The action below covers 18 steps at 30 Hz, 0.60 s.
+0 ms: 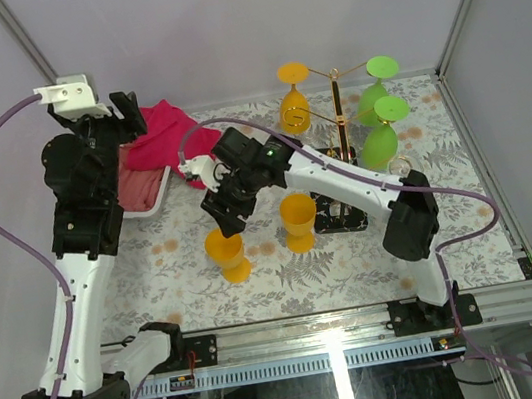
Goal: Place the wine glass upside down on the wine glass rack
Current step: Pick up the wine glass at the center of the board.
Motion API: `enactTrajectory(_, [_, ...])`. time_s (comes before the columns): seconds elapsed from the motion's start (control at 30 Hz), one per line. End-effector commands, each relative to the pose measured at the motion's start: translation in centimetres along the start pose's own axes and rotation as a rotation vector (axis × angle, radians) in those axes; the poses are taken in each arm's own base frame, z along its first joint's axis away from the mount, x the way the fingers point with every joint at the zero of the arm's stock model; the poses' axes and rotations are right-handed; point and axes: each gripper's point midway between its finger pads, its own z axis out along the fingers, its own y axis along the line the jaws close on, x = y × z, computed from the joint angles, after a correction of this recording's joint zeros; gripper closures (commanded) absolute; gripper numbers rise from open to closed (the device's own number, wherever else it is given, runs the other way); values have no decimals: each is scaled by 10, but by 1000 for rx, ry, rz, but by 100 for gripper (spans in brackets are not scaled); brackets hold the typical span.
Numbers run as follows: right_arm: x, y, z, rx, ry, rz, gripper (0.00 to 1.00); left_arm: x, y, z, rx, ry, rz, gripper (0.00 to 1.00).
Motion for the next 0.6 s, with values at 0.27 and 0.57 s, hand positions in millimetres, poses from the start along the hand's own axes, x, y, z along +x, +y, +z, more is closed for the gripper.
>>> enactTrajectory(0.27, [-7, -8, 23, 87, -7, -54, 43, -17, -1, -8, 23, -30, 0, 33])
enactTrajectory(0.57, [-8, -16, 17, 153, -6, -52, 88, -19, -2, -8, 27, -37, 5, 33])
